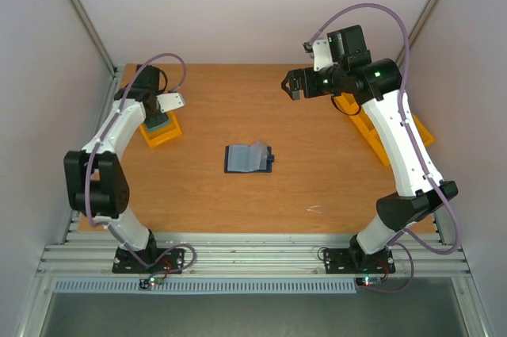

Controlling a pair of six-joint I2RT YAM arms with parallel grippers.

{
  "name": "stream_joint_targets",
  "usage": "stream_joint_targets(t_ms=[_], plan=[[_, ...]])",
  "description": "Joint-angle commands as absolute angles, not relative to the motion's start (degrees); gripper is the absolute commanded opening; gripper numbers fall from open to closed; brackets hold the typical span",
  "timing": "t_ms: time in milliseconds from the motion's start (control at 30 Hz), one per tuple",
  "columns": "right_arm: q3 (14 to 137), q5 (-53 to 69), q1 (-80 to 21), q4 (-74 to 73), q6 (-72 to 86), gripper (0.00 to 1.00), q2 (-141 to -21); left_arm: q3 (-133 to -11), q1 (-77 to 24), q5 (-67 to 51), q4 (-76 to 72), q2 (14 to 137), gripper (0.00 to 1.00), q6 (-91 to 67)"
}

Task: Take the credit cards out of the card holder

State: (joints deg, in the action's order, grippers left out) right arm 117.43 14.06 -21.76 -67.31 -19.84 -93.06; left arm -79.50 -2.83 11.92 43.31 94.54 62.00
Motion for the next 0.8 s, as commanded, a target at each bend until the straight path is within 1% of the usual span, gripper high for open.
stream_joint_targets(t_ms=[0, 100, 267, 400, 767], plan=[[117.3, 13.0, -20.3, -66.1, -21.2, 0.99, -93.2, -82.4, -2.0, 14.5, 39.6, 100.0, 0.00, 59.6], [117.3, 13.2, -19.9, -65.8, -21.2, 0.99, -93.6, -83.7, -0.8, 16.5, 36.0, 104.0, 0.00, 60.6], [118.1, 13.9, -19.3, -65.3, -21.1, 0.99, -94.7, -81.2, -0.7, 16.8, 26.2, 107.5, 0.00, 65.1], [120.5, 14.1, -19.0, -66.1, -21.2, 0.99, -96.3, -82.9, -0.7, 16.5, 25.5, 111.0, 0.00, 64.0], [122.5, 15.7, -18.3, -66.6, -21.4, 0.99, -97.4, -82.7, 1.9, 14.1, 24.7, 115.3, 0.00, 65.6]])
